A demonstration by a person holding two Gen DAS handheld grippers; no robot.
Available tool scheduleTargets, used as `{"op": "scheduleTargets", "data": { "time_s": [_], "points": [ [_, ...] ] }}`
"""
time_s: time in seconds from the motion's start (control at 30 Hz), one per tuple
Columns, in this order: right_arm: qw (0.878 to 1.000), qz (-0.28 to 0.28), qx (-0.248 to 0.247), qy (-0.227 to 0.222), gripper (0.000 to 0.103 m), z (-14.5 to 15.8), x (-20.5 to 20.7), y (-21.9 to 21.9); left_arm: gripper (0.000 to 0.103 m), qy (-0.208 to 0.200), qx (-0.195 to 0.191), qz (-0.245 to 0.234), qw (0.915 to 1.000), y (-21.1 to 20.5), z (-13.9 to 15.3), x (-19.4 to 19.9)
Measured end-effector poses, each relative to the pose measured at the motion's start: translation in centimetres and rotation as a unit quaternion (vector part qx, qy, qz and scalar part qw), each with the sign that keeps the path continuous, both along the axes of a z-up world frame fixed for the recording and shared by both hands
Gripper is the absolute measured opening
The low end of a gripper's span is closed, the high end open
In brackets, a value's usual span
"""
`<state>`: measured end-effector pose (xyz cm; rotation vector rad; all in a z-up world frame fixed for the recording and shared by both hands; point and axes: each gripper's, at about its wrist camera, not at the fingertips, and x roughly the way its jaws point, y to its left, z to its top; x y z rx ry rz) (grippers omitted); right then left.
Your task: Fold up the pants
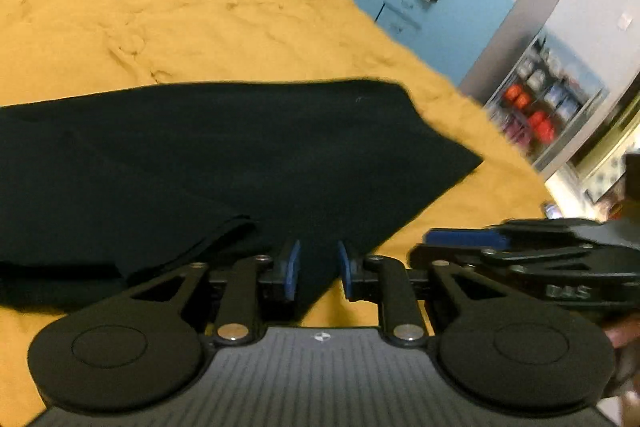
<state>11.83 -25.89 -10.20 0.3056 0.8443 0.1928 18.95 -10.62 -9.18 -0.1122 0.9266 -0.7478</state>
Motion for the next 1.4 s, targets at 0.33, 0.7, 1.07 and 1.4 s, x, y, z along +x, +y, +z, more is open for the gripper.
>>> {"op": "scheduleTargets", "data": {
  "time_s": [0.33,0.7,1.07,1.4],
  "points": [
    [0.994,0.096,-0.018,-0.041,0.03,0.9,3.9,5.1,0.025,-0.048,0.099,0.15,0.9826,9.0,1.5,1.2],
    [0.975,0.204,-0.066,-0.058,0.028,-1.4,8.0,14.8,0.025,-0.033,0.108,0.221,0.9688,12.0,-0.3,2.8],
    [0.984,0.13,-0.097,-0.071,0.0,1.2,12.0,11.2,0.025,-0.046,0.08,0.224,0.9702,11.9,-0.4,2.9],
    [0.995,0.034,-0.09,-0.011,0.003,-1.4,16.2,5.7,0.025,-0.045,0.077,0.225,0.9703,11.7,-0.7,3.2]
  ]
}}
